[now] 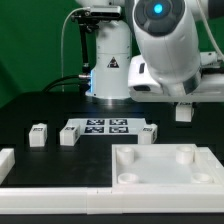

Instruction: Assemble one leg

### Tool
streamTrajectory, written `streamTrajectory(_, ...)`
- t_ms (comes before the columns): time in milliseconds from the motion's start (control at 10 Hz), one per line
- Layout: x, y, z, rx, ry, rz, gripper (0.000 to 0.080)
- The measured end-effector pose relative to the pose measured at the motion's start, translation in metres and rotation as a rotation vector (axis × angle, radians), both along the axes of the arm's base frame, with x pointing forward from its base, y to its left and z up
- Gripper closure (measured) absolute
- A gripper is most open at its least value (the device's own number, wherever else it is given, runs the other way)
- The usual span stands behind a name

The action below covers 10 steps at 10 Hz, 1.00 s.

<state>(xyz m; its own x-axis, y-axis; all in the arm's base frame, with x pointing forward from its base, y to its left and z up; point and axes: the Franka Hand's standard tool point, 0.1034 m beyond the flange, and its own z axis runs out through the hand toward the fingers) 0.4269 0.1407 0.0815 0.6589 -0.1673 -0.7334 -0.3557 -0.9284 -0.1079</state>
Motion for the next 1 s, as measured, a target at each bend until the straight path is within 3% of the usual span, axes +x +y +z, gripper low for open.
streamTrajectory(100,-0.001,0.000,-0.002,-0.003,-0.005,-0.001,0.0509)
streamTrajectory(500,0.011,0.003,-0.004,-0.126,-0.424,-0.045,0.0509)
streamTrajectory(600,0.014,-0.002,-0.003,-0.144,-0.481,-0.009,0.0509)
streamTrajectory(800,0.034,-0.014,0.011,-0.196,-0.720,0.041,0.0509)
streamTrajectory(1000,0.056,-0.011,0.027,-0.211,-0.877,0.046,0.0509)
